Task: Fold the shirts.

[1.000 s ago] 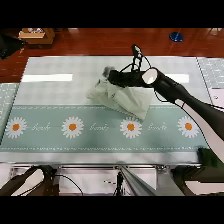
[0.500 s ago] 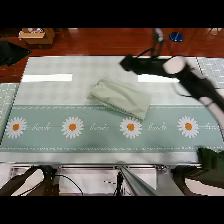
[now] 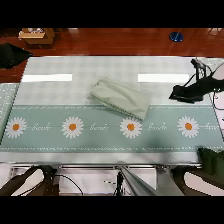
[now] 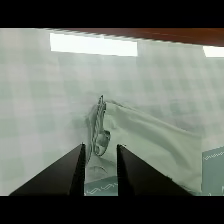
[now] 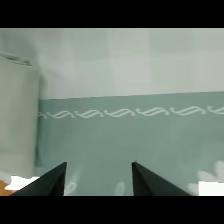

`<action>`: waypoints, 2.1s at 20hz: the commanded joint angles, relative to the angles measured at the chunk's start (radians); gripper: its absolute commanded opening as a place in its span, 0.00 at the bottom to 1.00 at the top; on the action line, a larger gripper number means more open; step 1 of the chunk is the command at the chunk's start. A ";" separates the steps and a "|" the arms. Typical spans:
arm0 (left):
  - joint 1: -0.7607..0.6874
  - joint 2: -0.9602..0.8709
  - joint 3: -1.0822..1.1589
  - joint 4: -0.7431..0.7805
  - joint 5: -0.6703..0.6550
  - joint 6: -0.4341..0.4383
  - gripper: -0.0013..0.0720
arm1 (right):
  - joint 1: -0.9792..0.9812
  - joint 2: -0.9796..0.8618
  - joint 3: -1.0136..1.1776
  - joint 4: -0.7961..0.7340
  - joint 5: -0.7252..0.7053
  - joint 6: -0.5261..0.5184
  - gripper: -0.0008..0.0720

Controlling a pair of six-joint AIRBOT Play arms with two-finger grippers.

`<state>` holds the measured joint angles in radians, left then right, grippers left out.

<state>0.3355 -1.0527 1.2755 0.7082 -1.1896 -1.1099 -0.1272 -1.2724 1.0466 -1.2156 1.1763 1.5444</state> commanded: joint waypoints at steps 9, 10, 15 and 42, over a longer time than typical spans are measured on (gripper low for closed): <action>0.001 0.000 0.000 0.003 -0.018 -0.029 0.39 | 0.219 -0.202 -0.238 0.556 -0.419 -0.073 0.74; 0.001 0.000 0.000 0.003 -0.018 -0.029 0.39 | 0.238 -0.216 -0.238 0.613 -0.458 -0.086 0.71; 0.001 -0.001 0.000 0.003 -0.018 -0.029 0.39 | 0.237 -0.222 -0.192 0.712 -0.446 -0.190 0.05; 0.002 -0.031 0.000 0.004 -0.010 0.002 0.39 | -0.863 0.385 0.130 -0.637 0.680 -0.027 0.05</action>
<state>0.3363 -1.0763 1.2751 0.7124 -1.2053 -1.1133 -0.9691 -0.8902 1.2163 -1.6836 1.8042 1.5223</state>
